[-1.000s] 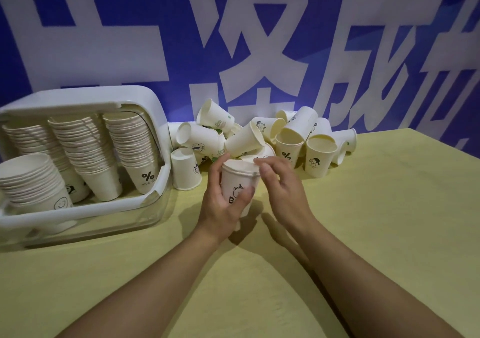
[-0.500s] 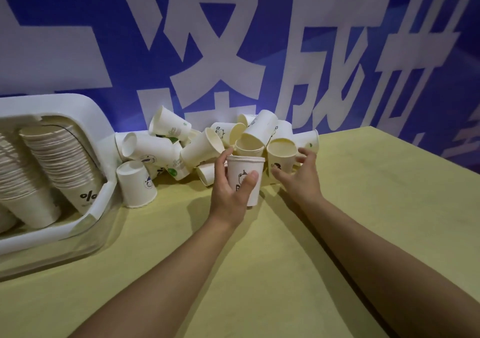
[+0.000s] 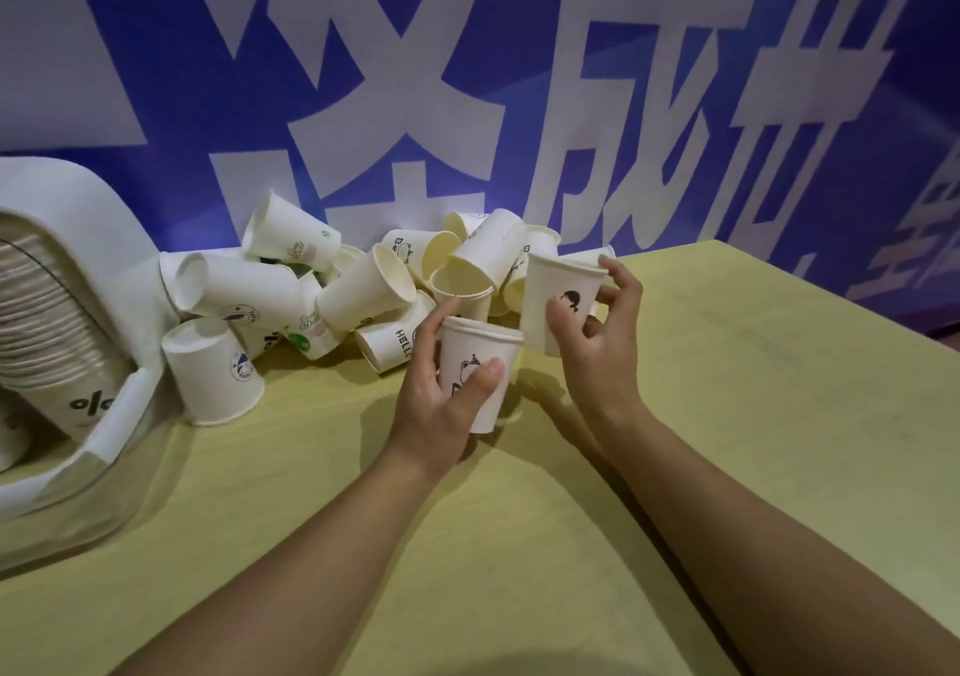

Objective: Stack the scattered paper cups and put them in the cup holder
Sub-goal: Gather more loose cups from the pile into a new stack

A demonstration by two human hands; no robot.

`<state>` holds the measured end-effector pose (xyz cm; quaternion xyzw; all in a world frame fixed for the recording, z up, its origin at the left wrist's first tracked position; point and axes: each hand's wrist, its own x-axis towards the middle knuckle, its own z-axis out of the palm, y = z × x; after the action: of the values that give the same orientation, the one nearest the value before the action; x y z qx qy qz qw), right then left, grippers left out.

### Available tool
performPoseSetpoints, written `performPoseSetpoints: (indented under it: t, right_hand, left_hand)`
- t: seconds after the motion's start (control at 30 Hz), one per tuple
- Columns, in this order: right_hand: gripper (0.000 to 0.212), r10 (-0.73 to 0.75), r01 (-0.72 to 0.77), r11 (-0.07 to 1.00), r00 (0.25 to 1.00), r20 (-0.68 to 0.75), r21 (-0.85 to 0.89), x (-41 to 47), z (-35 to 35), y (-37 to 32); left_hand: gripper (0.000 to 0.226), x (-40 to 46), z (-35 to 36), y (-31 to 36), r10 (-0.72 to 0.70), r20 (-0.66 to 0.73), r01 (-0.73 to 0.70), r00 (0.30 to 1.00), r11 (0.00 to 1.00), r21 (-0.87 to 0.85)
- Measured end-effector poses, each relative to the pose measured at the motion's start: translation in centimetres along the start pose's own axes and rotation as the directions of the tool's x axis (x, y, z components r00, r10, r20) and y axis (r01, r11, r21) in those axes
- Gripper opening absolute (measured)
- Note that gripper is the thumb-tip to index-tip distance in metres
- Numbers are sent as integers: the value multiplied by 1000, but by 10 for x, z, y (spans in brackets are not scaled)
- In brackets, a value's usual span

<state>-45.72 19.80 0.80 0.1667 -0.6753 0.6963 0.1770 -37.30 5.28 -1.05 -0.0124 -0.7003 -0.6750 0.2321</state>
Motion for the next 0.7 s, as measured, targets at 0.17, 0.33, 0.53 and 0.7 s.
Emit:
performPoseSetpoints:
  t: [0.17,0.33,0.53,0.7]
  right_hand:
    - [53,-85,86,996,996,-32,31,-2,-5,-21]
    - [60,-92,85,995,982,162,52,-9,-2,-26]
    - [34,-70,55,996,965,251,65,-11,4,-22]
    - [24,-60,96,991,937,344,-89,-15,4,-15]
  left_hand:
    - [79,-8,4,2,-9,160,-6,987,996,90]
    - [79,-9,6,4,14,190,-42,982,989,144]
    - [91,-5,5,1,34,84,-44,996,993,114]
    - [85,2,1,1,45,-157,-39,987,998,41]
